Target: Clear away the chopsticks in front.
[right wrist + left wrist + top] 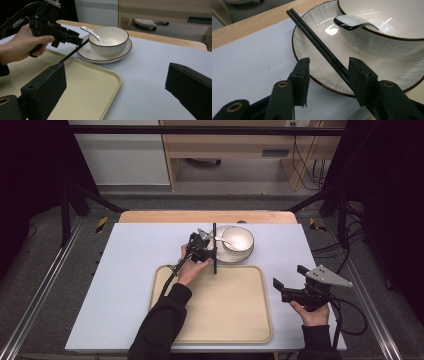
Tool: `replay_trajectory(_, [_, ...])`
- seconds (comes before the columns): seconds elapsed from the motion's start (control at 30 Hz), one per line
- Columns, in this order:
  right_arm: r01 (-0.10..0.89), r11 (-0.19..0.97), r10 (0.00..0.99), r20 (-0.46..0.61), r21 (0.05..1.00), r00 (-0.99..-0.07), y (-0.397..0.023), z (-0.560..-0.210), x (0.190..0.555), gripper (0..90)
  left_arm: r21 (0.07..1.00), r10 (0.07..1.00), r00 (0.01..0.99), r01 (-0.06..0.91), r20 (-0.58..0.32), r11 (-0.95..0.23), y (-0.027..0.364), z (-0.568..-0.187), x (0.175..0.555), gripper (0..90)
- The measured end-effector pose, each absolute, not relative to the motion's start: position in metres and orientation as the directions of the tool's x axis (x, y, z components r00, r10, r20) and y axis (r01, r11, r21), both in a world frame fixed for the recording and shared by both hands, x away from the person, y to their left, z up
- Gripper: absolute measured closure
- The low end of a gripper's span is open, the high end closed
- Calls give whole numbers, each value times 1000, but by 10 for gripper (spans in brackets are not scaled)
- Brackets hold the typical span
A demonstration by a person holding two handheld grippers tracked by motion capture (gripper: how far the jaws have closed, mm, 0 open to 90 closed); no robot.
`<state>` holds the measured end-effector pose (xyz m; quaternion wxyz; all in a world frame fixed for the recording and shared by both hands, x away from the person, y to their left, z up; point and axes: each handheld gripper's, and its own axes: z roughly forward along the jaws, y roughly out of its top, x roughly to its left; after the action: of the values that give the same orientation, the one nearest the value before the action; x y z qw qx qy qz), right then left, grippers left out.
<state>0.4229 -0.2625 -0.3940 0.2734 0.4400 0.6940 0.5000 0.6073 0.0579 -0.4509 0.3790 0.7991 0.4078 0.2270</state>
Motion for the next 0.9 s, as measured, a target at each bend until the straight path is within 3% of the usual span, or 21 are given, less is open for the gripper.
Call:
replay_trajectory(0.53, [341, 109, 884, 66, 934, -462, -263, -394, 423, 36, 788, 821, 571, 495, 22, -366, 54, -458, 609, 735])
replay_trajectory(0.9, [344, 112, 884, 64, 932, -463, -263, -395, 424, 37, 788, 823, 567, 493, 31, -369, 50, -457, 612, 779])
